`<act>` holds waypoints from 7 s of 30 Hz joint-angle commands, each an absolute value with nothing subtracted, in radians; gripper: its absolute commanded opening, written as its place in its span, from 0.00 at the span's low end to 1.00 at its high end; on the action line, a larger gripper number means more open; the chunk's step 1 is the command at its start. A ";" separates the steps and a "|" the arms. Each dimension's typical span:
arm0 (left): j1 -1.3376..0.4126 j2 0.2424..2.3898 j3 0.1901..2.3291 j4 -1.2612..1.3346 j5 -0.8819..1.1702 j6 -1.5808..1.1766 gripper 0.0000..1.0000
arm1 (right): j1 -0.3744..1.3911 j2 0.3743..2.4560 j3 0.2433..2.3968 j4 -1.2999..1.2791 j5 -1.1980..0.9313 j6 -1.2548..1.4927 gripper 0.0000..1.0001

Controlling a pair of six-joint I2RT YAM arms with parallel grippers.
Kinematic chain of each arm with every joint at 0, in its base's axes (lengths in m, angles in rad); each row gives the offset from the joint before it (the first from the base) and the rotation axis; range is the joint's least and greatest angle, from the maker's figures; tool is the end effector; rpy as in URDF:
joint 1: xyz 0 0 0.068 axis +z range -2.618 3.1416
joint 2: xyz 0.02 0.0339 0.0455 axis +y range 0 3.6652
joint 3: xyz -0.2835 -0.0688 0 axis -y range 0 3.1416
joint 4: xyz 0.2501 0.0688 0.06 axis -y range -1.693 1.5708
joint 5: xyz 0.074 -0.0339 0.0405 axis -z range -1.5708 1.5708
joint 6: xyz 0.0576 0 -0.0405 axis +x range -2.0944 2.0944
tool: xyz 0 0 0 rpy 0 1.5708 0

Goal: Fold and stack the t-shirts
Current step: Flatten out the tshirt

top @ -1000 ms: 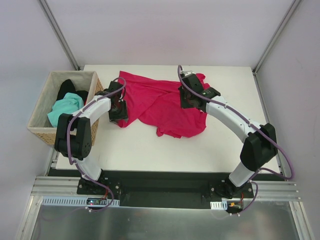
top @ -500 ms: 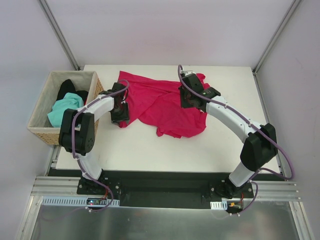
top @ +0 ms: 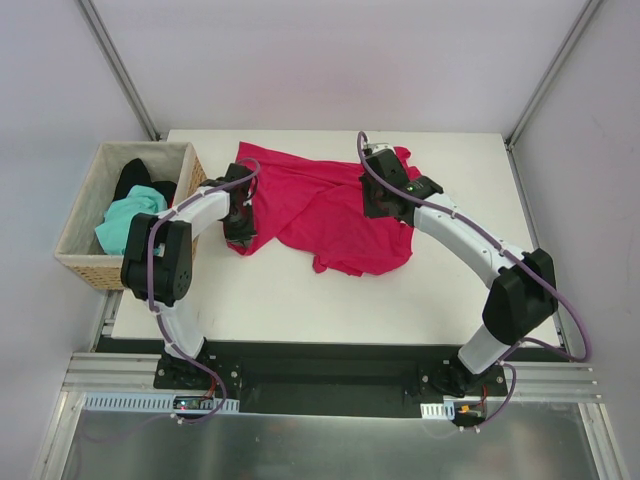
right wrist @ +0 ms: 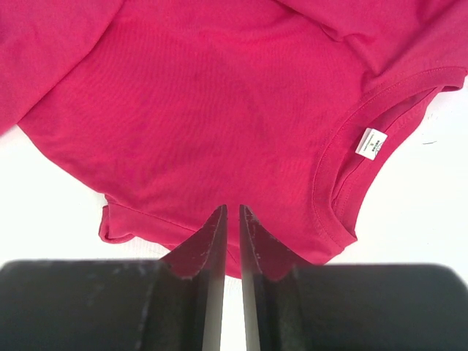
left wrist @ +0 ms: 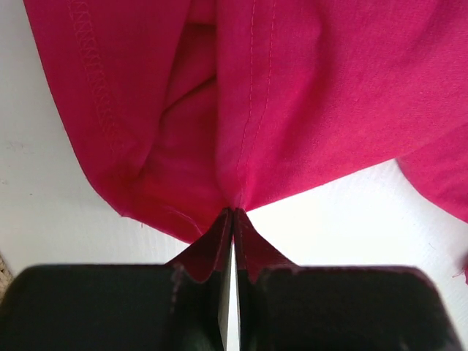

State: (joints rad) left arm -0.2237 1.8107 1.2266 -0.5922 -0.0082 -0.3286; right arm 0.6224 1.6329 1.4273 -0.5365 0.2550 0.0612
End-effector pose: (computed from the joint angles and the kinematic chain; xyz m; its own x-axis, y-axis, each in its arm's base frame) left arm 0.3703 -0.0838 0.1795 -0.9226 -0.1211 -0.3662 -0.0835 0.9896 -0.1169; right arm 0.3256 0.2157 0.3164 -0.5733 -0.3386 -0.7461 -0.3787 0.9170 -0.1251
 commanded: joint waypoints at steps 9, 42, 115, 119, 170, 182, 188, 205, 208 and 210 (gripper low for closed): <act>-0.232 1.749 1.261 -0.623 -0.035 -0.359 0.00 | 0.629 1.644 1.462 -0.555 0.229 0.078 0.13; -0.170 1.605 1.470 -0.690 -0.066 -0.344 0.00 | 0.902 1.784 1.365 -0.506 0.178 0.156 0.23; -0.098 1.557 1.674 -0.772 -0.091 -0.324 0.00 | 0.859 1.641 1.444 -0.641 0.475 0.167 0.01; -0.089 1.557 1.674 -0.773 -0.097 -0.313 0.00 | 0.857 1.600 1.419 -0.653 0.488 0.173 0.01; -0.048 1.519 1.511 -0.741 -0.110 -0.299 0.00 | 1.074 1.630 1.267 -0.710 0.284 0.273 0.22; -0.049 1.496 1.479 -0.742 -0.129 -0.296 0.00 | 1.066 1.666 1.341 -0.698 0.334 0.232 0.48; -0.048 1.488 1.474 -0.741 -0.120 -0.310 0.00 | 1.035 1.641 1.348 -0.704 0.357 0.235 0.46; -0.049 1.519 1.543 -0.741 -0.107 -0.296 0.00 | 0.996 1.623 1.186 -0.612 0.310 0.333 0.38; -0.048 1.525 1.540 -0.741 -0.101 -0.296 0.00 | 0.925 1.620 1.193 -0.604 0.299 0.331 0.38; -0.048 1.531 1.542 -0.739 -0.101 -0.298 0.00 | 0.870 1.621 1.210 -0.600 0.299 0.324 0.38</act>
